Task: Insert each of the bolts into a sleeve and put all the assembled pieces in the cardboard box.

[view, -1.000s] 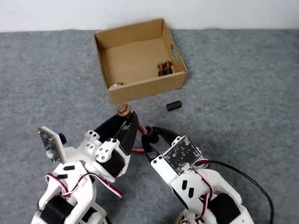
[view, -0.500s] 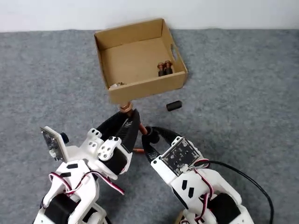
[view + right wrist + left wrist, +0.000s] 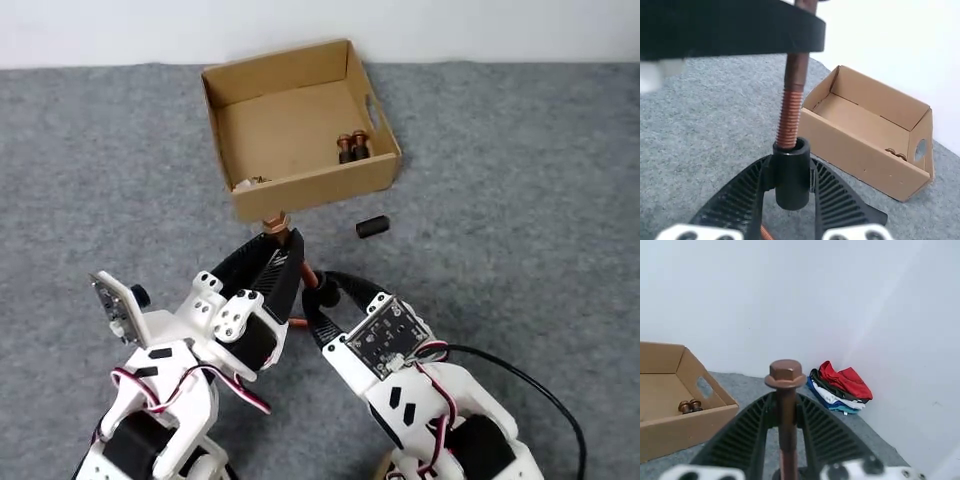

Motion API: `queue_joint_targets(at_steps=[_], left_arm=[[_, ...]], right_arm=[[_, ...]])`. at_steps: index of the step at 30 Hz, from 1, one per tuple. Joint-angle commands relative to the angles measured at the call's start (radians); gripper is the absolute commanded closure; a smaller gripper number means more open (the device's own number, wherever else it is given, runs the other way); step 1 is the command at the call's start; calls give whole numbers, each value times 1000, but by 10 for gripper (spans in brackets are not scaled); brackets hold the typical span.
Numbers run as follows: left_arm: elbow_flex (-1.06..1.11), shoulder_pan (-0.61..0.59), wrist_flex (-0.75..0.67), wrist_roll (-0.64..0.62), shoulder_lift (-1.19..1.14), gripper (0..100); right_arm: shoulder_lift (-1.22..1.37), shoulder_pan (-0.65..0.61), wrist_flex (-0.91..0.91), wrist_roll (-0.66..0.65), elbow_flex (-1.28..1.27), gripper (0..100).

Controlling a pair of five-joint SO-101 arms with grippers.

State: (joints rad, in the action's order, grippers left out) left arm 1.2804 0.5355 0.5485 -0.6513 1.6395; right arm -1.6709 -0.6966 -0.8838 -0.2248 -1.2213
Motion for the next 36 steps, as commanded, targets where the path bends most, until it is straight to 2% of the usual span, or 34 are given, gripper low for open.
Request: queue_joint_targets(at_steps=[1, 12, 15, 19, 23, 25, 30, 36], left_arm=[[-7, 9, -31, 0, -3, 996], [44, 12, -29, 5, 0, 996], [41, 31, 48, 6, 5, 996], [18, 104, 230, 77, 6, 996], [18, 127, 311, 123, 6, 993], [18, 127, 336, 153, 6, 961], [-7, 110, 407, 181, -2, 792], [-82, 32, 485, 183, -2, 778]], right_arm=[[1, -8, 31, -9, 57, 990], [1, -8, 35, -11, 57, 990], [1, -7, 35, -11, 57, 990], [1, -2, 31, -11, 55, 990], [1, -2, 31, -11, 51, 990], [1, -2, 31, -11, 51, 990], [1, -1, 30, -11, 49, 990], [-7, 1, 30, -11, 23, 990]])
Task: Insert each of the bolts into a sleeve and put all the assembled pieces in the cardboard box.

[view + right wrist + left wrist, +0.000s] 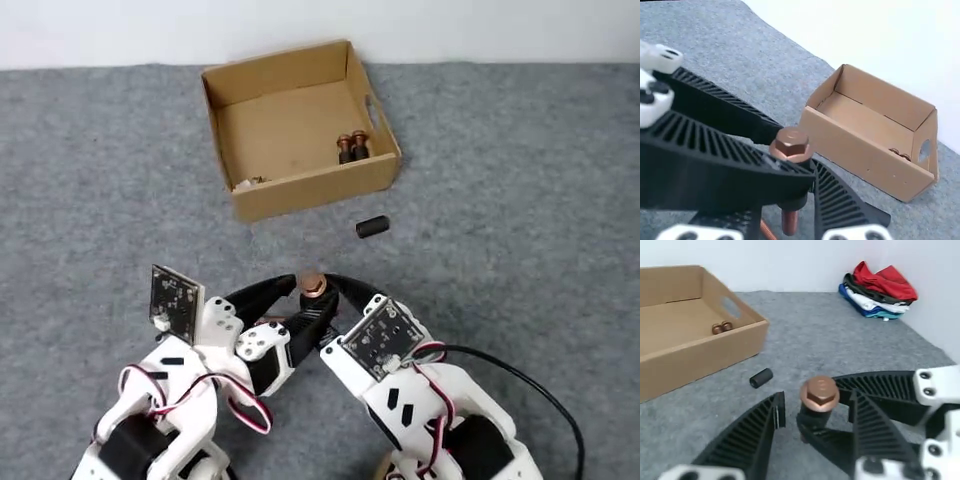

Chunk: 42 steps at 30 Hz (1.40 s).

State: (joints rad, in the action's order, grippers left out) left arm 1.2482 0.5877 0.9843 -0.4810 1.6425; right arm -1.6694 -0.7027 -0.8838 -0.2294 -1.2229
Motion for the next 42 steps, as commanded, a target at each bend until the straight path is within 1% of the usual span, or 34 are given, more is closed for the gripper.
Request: queue_joint_targets(at_steps=[1, 7, 9, 11, 12, 13, 14, 16, 20, 24, 27, 29, 35, 38, 42], left_arm=[[-71, -34, 61, 12, -5, 778], [-166, -137, 110, 12, 0, 791], [-173, -190, 109, 12, 2, 844], [-163, -259, 106, 14, 2, 934], [-153, -295, 104, 14, 2, 985], [-136, -325, 101, 15, 2, 1000], [-111, -353, 101, 21, 2, 987], [-48, -404, 97, 81, 3, 996], [117, -520, -3, 163, 3, 996], [275, -617, -153, 242, 3, 996], [377, -649, -236, 281, 3, 996], [429, -657, -276, 284, 3, 996], [443, -651, -239, 281, -2, 995], [443, -658, -236, 279, -5, 995], [443, -652, -198, 284, -5, 995]], right_arm=[[-8, 7, 30, -6, 20, 990], [-5, 27, 38, 3, 2, 990], [-1, 73, 38, 41, 2, 990], [1, 148, 30, 104, 2, 990], [1, 188, 28, 133, 2, 990], [1, 229, 28, 158, 2, 990], [2, 265, 28, 178, 3, 991], [2, 320, 28, 201, 8, 991], [74, 349, 5, 212, 63, 991], [300, 352, -58, 318, 227, 991], [512, 354, -79, 368, 381, 991], [650, 354, -76, 394, 483, 991], [1018, 354, -48, 422, 793, 991], [1181, 354, 30, 422, 936, 991], [1395, 354, 150, 417, 1102, 991]])
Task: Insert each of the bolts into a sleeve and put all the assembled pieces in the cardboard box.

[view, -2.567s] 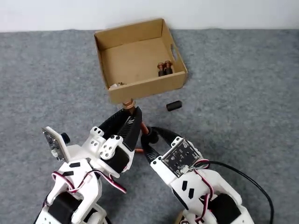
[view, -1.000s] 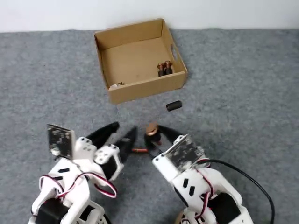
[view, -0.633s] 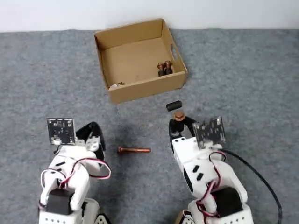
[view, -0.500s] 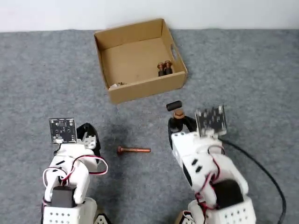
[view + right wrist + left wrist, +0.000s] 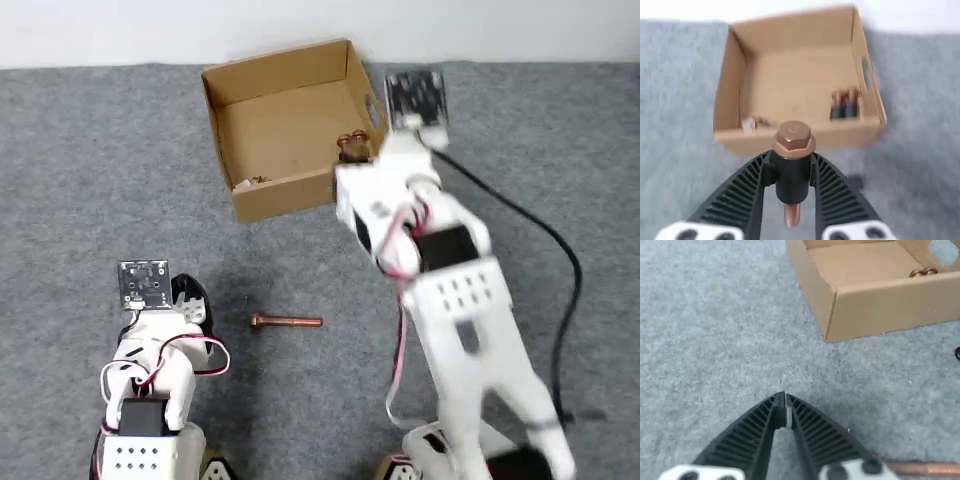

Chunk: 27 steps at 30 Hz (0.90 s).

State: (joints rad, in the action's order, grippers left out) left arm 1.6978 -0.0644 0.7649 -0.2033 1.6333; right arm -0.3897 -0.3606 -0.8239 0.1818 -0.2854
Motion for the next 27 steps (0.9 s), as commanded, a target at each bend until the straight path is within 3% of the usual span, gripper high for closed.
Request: queue_joint_targets(at_steps=[1, 10, 18, 27], left_arm=[[-7, -3, 26, 6, 5, 995], [-7, -6, 31, 6, 5, 994], [-7, -6, 31, 5, 5, 994], [-7, -6, 31, 6, 3, 994]], right_arm=[[171, 12, 122, 6, 203, 991], [639, 10, 291, 3, 557, 991], [967, 4, 286, -84, 772, 990], [1098, -2, 170, -219, 784, 951]])
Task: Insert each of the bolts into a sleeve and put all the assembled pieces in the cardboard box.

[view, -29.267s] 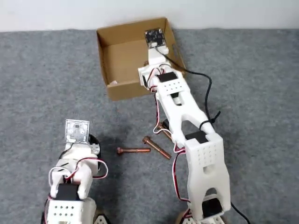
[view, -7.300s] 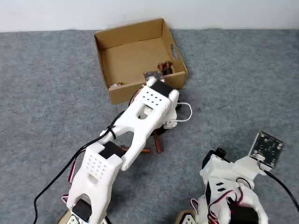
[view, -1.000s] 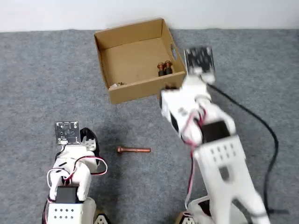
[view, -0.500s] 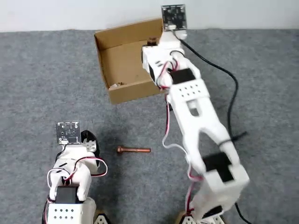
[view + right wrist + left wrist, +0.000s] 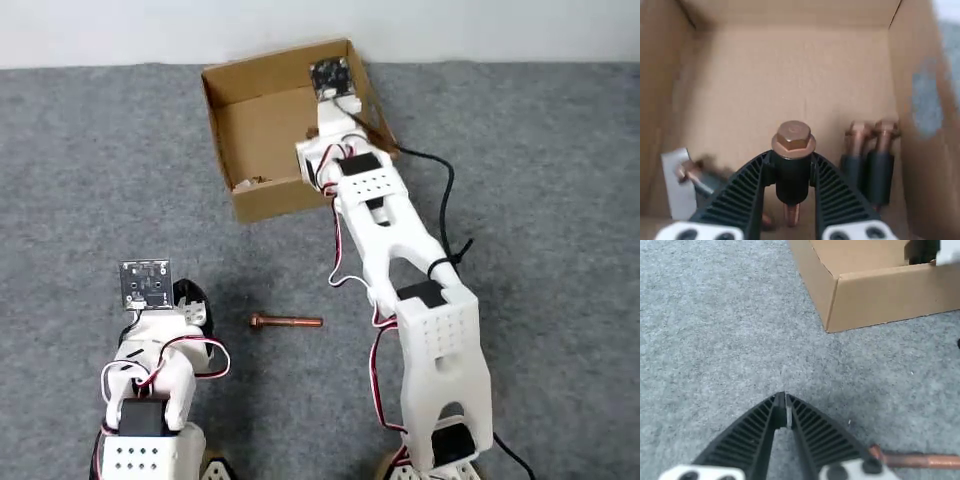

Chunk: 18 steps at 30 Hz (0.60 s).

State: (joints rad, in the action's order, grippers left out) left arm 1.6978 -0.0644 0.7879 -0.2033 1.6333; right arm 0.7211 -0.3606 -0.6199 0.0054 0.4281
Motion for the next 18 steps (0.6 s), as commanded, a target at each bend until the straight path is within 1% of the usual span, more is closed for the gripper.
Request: queue_joint_targets(at_steps=[1, 4, 5, 7, 9, 12, 14, 16, 18], left_arm=[[-7, -6, 8, 6, 3, 994], [-7, -6, 8, 6, 3, 994], [-7, -6, 8, 6, 3, 994], [-7, -6, 8, 6, 3, 994], [-7, -6, 8, 6, 3, 994], [-7, -9, 6, 5, 5, 994], [-7, -41, 2, 5, 11, 994], [-7, -71, -5, 5, 11, 994], [-7, -75, -14, 3, 11, 994]], right_arm=[[-10, -2, -45, -48, 71, 920], [-10, -2, -61, -49, 71, 830], [-12, -2, -61, -49, 71, 820], [-18, -4, -62, -49, 84, 838], [-35, -12, -87, -49, 115, 877], [-73, -22, -159, -49, 158, 941], [-107, -33, -226, -49, 180, 979], [-145, -36, -286, -49, 183, 991], [-186, -38, -348, -49, 183, 987]])
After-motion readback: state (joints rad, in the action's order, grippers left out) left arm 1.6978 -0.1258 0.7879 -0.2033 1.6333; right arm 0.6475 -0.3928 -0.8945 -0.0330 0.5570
